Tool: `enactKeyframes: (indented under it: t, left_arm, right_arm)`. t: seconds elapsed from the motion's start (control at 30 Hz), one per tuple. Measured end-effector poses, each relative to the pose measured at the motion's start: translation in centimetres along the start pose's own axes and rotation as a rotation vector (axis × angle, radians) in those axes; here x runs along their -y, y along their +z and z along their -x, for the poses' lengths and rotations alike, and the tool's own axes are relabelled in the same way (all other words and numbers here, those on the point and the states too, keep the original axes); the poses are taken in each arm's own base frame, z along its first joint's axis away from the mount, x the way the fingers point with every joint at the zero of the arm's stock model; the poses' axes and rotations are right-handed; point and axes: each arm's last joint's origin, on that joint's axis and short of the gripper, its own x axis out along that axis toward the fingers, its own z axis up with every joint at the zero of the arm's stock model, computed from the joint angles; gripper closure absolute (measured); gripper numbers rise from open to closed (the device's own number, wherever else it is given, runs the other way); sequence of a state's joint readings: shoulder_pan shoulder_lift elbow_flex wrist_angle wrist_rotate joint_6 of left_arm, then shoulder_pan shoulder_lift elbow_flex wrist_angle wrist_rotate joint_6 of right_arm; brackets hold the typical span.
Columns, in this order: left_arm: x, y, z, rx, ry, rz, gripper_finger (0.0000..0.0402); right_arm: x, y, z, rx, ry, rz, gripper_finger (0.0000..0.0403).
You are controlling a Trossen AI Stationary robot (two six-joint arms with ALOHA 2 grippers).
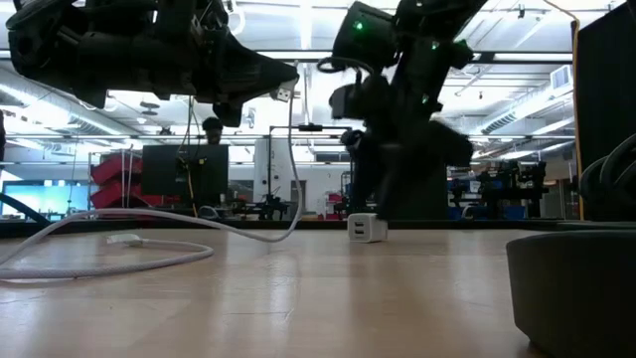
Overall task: Insert USB
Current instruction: Insert the white USB cable into the white charger adapter
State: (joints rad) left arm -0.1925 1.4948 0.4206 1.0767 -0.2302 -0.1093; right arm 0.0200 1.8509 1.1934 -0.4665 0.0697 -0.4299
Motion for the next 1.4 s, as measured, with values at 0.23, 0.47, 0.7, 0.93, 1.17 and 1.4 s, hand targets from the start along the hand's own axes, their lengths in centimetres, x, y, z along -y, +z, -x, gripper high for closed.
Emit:
enactKeyframes:
  t: [0.23, 0.47, 0.7, 0.93, 1.17, 1.4]
  left_arm:
    - [0.0, -0.1, 0.0, -0.008, 0.0, -0.002, 0.0402]
    - [0.0, -0.1, 0.0, -0.011, 0.001, -0.002, 0.0402]
    - [0.0, -0.1, 0.0, -0.014, 0.001, -0.003, 0.0402]
    - [0.0, -0.2, 0.0, -0.015, 0.001, -0.003, 0.0402]
    - [0.0, -0.2, 0.0, -0.022, 0.002, -0.005, 0.0402]
    - [0.0, -0.2, 0.0, -0.023, -0.002, -0.005, 0.0402]
  right_arm:
    - [0.1, -0.6, -1.9, -0.069, -0.01, 0.006, 0.0143]
    - [0.1, -0.7, -2.1, -0.074, -0.014, -0.013, 0.0168]
    - [0.0, -0.8, -2.1, -0.085, -0.012, -0.104, 0.0202]
    - [0.2, -0.8, -2.0, -0.099, -0.07, -0.153, 0.0191]
    - [0.4, -0.6, -1.6, -0.124, -0.07, -0.196, 0.0143]
    - [0.7, -0.8, -1.3, -0.155, -0.047, -0.251, 0.0133]
